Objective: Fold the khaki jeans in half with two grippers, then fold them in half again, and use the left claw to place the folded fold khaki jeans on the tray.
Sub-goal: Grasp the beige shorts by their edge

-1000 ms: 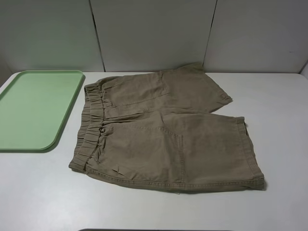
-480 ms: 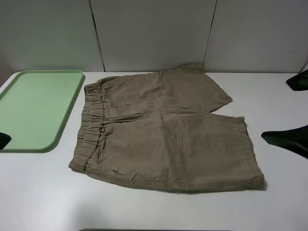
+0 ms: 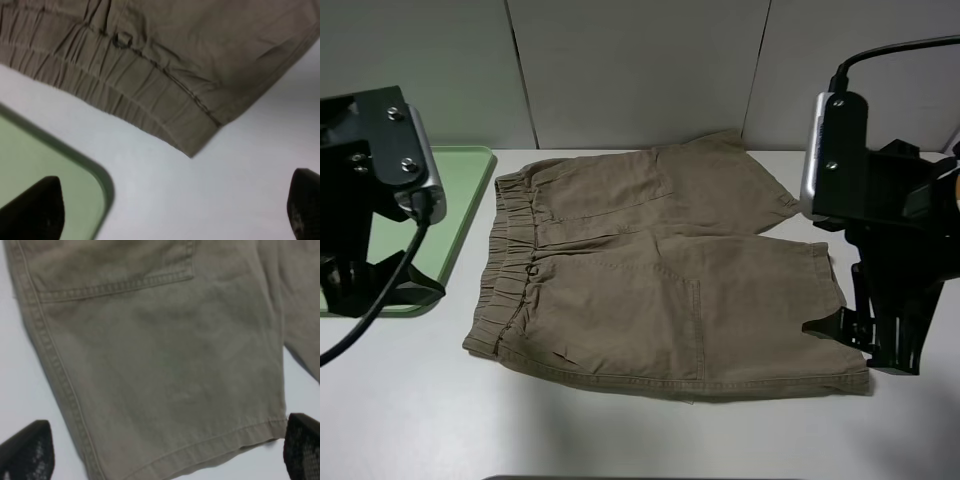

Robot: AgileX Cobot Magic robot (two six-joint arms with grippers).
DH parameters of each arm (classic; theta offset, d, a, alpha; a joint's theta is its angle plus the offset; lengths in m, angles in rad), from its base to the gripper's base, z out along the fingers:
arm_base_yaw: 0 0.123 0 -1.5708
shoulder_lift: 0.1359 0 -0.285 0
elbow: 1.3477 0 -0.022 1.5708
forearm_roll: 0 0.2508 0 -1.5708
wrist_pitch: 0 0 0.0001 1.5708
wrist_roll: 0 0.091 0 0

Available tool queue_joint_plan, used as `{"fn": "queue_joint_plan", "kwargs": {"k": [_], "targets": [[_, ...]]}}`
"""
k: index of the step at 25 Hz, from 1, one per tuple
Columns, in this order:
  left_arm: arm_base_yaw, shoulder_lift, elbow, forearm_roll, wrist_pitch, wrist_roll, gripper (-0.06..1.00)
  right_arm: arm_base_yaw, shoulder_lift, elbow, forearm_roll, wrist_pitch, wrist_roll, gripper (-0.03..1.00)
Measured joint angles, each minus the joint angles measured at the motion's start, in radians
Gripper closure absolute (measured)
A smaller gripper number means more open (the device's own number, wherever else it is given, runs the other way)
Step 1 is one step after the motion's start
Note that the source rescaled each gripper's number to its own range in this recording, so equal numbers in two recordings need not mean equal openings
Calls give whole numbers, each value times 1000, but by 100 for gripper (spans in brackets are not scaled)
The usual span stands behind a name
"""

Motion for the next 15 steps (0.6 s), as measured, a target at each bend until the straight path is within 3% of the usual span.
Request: {"fn": "queue_joint_plan", "kwargs": {"k": [15], "targets": [[0,224,0,0,-219,122,2,0,277,4,-43,-44,4,-3]]}}
